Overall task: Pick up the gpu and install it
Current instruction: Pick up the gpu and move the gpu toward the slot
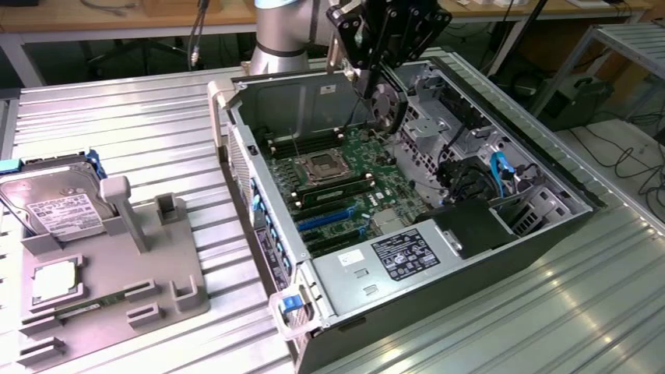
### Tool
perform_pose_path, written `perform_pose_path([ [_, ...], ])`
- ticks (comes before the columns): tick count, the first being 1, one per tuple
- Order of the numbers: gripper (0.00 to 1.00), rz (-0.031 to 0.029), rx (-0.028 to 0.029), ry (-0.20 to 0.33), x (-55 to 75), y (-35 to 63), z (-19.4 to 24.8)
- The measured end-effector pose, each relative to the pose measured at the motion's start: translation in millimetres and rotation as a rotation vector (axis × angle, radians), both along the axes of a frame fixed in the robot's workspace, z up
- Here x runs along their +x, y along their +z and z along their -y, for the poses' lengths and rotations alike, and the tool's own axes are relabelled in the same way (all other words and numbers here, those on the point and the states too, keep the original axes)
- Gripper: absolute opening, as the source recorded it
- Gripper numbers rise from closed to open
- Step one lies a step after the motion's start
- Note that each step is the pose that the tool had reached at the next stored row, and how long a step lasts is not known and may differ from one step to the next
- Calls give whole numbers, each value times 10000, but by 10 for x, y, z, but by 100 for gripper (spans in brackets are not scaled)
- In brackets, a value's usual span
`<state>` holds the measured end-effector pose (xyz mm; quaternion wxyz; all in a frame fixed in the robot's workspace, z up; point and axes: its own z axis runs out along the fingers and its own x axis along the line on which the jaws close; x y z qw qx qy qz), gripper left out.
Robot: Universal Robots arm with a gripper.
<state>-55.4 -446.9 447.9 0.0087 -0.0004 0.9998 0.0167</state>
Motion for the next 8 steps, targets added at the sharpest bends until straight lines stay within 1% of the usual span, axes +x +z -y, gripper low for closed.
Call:
perform_pose_path([
  [8,27,0,0,0,188,-19,0],
])
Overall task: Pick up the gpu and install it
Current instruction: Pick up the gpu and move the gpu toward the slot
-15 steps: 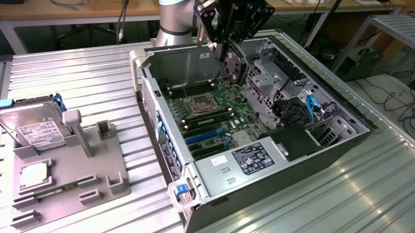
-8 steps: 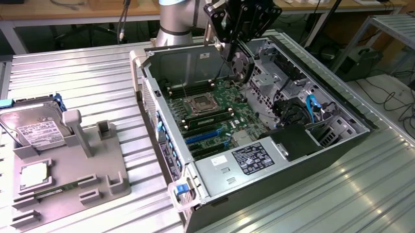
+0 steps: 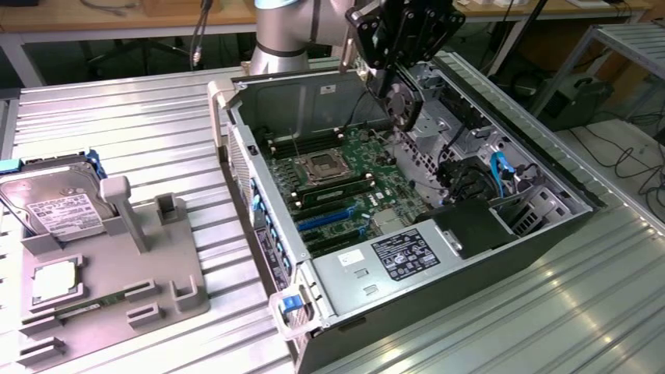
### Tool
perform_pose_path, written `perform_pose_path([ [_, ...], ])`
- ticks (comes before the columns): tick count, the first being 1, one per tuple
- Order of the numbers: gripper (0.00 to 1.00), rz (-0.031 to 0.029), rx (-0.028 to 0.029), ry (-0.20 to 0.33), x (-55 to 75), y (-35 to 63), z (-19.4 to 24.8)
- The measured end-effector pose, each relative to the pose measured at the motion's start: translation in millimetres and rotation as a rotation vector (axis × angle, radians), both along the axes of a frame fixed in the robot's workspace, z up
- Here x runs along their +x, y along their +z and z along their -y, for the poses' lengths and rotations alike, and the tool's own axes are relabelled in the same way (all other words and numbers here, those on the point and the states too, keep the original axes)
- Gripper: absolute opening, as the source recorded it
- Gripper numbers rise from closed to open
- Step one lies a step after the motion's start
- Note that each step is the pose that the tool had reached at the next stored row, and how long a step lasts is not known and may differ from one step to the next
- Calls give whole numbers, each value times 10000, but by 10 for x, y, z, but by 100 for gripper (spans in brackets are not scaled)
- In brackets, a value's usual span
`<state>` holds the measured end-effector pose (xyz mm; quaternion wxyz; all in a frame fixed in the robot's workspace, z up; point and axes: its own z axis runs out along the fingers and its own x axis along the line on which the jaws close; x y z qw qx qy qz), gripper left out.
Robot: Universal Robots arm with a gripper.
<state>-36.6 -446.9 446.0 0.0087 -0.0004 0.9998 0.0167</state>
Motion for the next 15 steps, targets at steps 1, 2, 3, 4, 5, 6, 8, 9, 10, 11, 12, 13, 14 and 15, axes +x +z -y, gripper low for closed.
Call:
perform_pose_path([
  [1,27,0,0,-1,24,-2,0],
  [2,27,0,0,-1,51,-5,0],
  [3,27,0,0,-1,78,-6,0],
  [4,27,0,0,-1,109,-8,0],
  [5,27,0,0,-1,129,-10,0],
  [6,27,0,0,0,154,-11,0],
  [8,27,0,-1,-1,211,-14,0],
  [9,27,0,-1,0,234,-15,0],
  [10,27,-1,-1,0,253,-16,0],
  [11,27,0,-1,0,257,-16,0],
  [12,27,0,-1,-1,257,-16,0],
  [13,27,0,0,-1,257,-16,0],
  [14,27,0,-2,-1,257,-16,0],
  [15,27,0,-1,-1,258,-16,0],
])
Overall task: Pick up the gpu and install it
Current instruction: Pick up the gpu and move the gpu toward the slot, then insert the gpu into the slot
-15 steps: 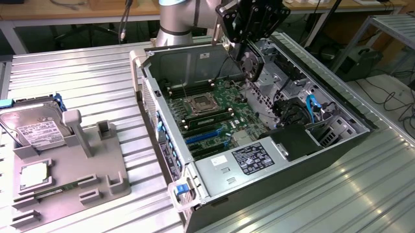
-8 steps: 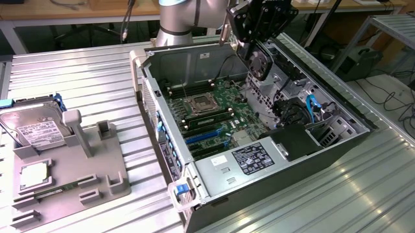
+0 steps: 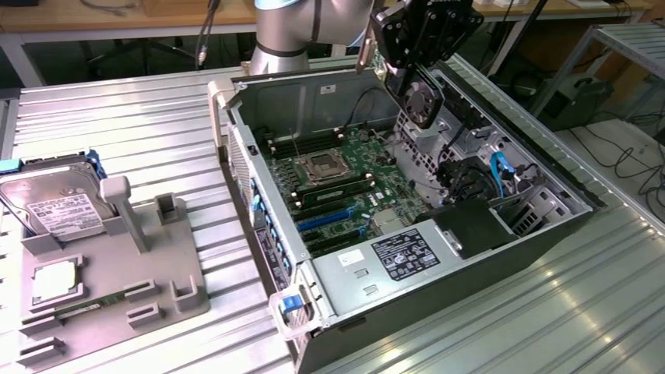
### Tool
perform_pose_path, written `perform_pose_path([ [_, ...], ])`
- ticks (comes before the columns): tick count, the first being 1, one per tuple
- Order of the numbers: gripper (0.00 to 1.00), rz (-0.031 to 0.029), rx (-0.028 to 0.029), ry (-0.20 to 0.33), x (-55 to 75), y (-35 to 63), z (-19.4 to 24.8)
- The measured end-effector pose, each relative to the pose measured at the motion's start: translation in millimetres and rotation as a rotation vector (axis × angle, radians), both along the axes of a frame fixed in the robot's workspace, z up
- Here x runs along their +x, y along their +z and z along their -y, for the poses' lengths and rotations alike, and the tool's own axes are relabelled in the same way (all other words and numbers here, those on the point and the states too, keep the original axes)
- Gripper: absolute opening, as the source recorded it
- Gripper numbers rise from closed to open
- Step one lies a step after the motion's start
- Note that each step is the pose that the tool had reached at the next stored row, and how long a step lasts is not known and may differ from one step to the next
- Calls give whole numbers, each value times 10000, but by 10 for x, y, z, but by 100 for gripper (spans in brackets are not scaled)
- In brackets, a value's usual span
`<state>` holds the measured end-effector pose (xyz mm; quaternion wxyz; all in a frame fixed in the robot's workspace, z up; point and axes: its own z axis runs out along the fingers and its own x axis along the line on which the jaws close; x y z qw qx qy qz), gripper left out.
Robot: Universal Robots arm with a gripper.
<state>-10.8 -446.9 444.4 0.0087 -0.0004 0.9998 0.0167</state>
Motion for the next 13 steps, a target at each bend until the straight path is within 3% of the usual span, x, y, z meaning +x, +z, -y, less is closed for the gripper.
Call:
perform_pose_path([
  [13,27,1,1,120,0,0,0],
])
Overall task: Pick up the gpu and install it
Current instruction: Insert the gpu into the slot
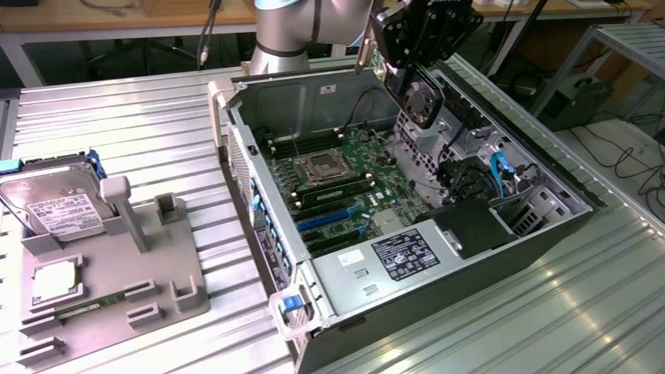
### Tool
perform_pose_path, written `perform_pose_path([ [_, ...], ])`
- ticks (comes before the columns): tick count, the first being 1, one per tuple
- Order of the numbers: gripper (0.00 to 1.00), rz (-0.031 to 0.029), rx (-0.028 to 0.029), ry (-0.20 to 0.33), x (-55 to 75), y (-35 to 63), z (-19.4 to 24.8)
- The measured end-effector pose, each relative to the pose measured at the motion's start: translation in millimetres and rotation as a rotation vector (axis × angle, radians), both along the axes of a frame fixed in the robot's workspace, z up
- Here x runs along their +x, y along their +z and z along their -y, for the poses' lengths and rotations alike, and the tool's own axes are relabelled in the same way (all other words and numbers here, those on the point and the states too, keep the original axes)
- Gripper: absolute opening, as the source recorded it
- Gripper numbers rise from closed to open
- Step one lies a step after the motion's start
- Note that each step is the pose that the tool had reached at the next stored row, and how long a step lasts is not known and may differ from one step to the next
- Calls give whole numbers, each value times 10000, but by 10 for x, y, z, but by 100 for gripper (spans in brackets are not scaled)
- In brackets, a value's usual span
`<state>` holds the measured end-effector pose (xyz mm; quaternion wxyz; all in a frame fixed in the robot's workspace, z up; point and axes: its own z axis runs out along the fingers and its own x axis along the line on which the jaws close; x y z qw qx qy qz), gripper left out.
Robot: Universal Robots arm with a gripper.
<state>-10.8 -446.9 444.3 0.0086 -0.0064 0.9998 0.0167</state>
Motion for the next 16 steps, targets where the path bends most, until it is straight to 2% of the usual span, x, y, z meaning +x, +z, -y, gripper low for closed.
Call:
perform_pose_path([
  [16,27,-1,0,1450,0,0,0],
])
